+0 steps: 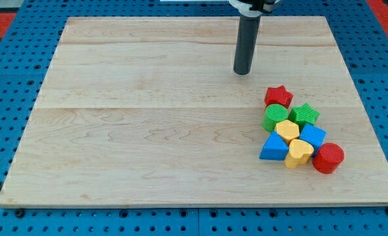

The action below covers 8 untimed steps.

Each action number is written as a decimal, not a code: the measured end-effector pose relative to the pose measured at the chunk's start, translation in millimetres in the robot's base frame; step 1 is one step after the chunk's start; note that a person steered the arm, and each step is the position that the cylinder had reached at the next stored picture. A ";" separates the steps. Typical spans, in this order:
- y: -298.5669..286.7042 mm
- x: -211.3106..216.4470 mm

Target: Move the red star to the top left

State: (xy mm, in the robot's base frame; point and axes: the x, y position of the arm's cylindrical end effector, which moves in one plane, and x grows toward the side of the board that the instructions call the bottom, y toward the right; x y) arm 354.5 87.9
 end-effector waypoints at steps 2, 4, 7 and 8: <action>3.8 0.0; 82.5 0.1; 120.5 59.7; 120.4 83.9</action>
State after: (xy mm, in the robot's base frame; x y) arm 438.4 208.3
